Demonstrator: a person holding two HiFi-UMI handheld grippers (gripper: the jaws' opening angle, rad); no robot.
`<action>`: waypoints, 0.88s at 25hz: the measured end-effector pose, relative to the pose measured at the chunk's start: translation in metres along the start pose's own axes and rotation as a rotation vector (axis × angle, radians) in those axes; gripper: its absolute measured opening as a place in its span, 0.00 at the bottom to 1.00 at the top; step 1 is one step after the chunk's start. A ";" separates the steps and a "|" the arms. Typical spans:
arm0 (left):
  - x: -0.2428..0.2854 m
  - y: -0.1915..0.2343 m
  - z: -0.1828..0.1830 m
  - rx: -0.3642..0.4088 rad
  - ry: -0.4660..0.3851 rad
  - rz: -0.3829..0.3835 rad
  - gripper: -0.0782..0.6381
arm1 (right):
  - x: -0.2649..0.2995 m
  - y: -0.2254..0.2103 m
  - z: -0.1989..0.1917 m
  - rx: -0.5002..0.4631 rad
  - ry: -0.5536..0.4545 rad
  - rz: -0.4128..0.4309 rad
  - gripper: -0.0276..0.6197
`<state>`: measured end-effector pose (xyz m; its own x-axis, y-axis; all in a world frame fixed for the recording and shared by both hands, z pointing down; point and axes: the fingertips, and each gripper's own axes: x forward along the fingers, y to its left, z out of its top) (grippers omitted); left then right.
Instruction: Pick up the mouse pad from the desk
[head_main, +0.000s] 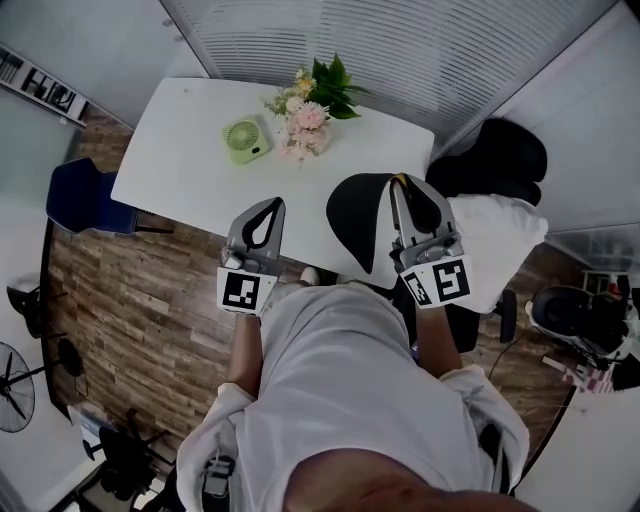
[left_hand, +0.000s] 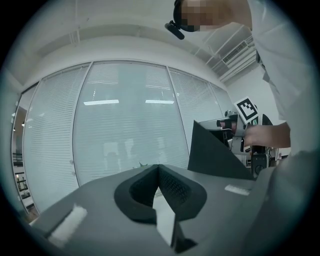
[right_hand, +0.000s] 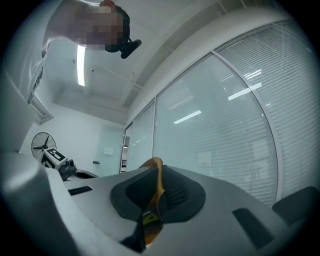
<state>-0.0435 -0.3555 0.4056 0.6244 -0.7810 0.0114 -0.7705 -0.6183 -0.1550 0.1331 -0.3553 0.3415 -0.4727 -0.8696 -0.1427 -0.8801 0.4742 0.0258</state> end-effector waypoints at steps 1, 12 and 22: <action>-0.002 0.002 0.005 0.002 -0.011 0.010 0.09 | 0.001 0.002 0.001 -0.014 -0.001 -0.002 0.08; -0.001 0.012 0.020 -0.089 -0.064 -0.013 0.09 | 0.022 0.017 0.003 -0.111 0.036 0.011 0.08; 0.019 0.009 0.022 -0.100 -0.068 -0.066 0.09 | 0.032 0.031 0.012 -0.140 0.036 0.010 0.08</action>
<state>-0.0356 -0.3744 0.3826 0.6791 -0.7324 -0.0490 -0.7340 -0.6768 -0.0568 0.0914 -0.3674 0.3258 -0.4807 -0.8705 -0.1058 -0.8717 0.4613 0.1653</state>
